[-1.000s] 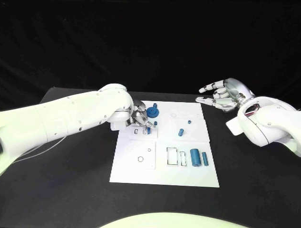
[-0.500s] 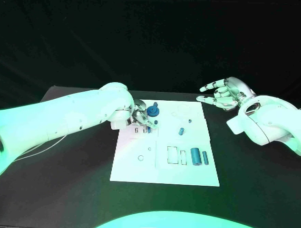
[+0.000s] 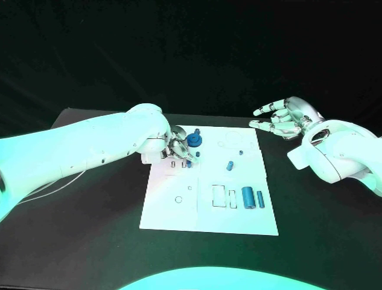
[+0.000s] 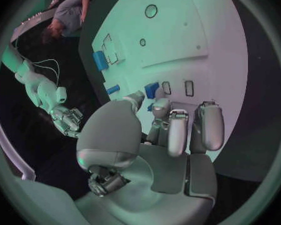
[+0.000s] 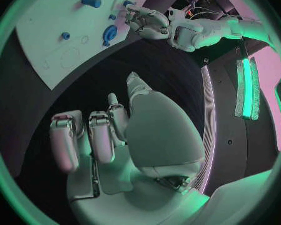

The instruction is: Assemble the parts on the task board

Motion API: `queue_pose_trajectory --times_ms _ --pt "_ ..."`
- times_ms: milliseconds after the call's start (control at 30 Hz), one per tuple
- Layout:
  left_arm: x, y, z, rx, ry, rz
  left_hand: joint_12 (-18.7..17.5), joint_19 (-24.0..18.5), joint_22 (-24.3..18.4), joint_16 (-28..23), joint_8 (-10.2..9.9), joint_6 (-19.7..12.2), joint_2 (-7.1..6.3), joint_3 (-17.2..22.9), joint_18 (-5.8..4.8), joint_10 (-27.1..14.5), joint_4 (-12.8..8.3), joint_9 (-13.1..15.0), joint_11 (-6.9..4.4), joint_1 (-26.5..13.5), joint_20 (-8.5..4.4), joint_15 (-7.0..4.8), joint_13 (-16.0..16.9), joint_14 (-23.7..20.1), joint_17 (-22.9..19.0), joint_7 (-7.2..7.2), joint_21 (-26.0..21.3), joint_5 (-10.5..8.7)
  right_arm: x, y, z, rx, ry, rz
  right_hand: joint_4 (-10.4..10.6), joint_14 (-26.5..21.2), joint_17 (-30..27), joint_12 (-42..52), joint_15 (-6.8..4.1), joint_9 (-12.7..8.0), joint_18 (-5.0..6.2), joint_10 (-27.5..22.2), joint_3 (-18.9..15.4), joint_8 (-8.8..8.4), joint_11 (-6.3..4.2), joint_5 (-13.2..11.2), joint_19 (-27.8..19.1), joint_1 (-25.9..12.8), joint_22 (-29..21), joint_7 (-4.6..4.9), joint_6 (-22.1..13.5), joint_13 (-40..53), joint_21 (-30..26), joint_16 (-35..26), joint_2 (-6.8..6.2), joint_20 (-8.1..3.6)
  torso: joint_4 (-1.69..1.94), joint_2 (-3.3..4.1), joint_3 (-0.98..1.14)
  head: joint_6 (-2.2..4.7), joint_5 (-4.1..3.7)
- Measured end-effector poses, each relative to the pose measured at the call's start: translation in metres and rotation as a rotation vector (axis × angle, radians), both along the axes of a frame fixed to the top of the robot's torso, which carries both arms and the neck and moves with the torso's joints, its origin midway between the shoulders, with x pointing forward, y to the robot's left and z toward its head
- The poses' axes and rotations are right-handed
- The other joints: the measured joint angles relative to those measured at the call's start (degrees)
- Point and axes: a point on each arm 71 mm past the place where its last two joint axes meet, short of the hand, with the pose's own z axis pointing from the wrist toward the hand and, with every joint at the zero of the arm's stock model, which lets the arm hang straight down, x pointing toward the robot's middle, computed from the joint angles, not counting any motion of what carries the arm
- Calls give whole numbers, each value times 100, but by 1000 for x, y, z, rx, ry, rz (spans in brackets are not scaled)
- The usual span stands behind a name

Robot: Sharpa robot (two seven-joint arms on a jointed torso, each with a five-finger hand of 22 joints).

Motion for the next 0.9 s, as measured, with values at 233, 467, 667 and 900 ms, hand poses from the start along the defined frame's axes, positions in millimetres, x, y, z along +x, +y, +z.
queue_pose_trajectory --times_ms 233,467,667,900 --pt "0 0 -1 -2 8 2 0 0 4 0 0 0 17 85 0 0 -24 41 0 129 0 0 0 0 0 0 0 0 0 0 0 -1 2 0 0 0 5 0 0 0 0 0 0 0 0 0 0 0 0 0 0 5 0 0 0 0 -1 0 0 -11 6" --pt "0 1 -2 -6 15 6 -27 0 21 23 0 -22 34 508 0 -14 -100 128 -14 507 0 -42 1 0 0 -20 0 -1 0 0 0 -1 2 -1 0 0 5 0 0 0 0 0 0 0 0 0 0 0 1 0 0 4 0 0 0 0 -2 -1 3 -17 2" --pt "0 2 -2 -31 37 20 -56 21 55 23 -24 -53 -89 1320 0 16 -247 170 -57 690 -21 -83 12 0 0 -37 0 -37 0 -1 -1 -1 3 -2 0 0 4 0 0 0 0 0 0 0 0 1 0 0 4 0 0 4 0 0 0 0 -4 -3 3 -20 1" --pt "-3 6 -4 -89 84 54 -56 41 76 45 183 -77 -247 1704 0 74 -212 170 -115 545 -41 -85 68 3 0 -64 22 -50 1 -2 -1 -3 3 -5 0 0 4 0 0 -1 0 0 0 0 0 21 0 1 4 0 0 3 0 0 -1 0 -2 -6 1 -13 1"
